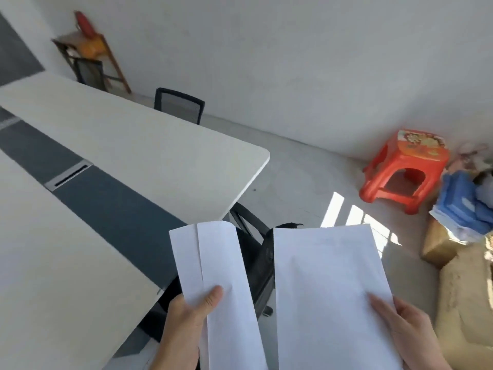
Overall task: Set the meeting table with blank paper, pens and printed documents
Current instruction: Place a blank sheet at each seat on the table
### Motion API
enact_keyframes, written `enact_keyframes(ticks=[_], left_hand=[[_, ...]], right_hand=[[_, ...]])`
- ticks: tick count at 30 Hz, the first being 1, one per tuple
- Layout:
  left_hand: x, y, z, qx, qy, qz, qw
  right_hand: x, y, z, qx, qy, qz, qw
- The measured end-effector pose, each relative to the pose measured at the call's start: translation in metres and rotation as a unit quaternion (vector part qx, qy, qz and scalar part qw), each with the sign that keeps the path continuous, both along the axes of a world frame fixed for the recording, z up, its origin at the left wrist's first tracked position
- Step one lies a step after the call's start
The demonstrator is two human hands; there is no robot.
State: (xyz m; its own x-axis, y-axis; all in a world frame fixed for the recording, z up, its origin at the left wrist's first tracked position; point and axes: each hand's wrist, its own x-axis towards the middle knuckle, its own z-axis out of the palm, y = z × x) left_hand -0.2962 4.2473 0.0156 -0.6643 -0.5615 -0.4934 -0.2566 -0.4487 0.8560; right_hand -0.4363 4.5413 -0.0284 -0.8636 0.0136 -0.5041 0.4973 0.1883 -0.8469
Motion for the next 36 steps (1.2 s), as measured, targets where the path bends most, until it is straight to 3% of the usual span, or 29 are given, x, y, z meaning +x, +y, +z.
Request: enact_keyframes(ticks=[6,12,19,24,36], left_hand=[[-0.008,0.018,0.008,-0.024,0.002,0.187,0.982],[0.022,0.007,-0.003,-0.013,-0.02,0.315,0.949],[0.032,-0.026,-0.005,-0.019,-0.017,0.344,0.939],[0.032,-0.04,-0.006,-0.006,-0.018,0.368,0.93],[0.025,-0.023,-0.011,0.011,-0.093,0.519,0.85]], right_hand=[[-0.115,-0.048,0.008,-0.001,-0.013,0.161,0.987],[-0.174,-0.153,0.005,-0.015,0.01,0.293,0.956],[-0.202,-0.286,0.005,-0.033,0.038,0.341,0.939],[-0.224,-0.36,-0.031,0.03,0.043,0.326,0.944],[-0.239,-0.485,-0.139,0.173,-0.041,0.363,0.915]])
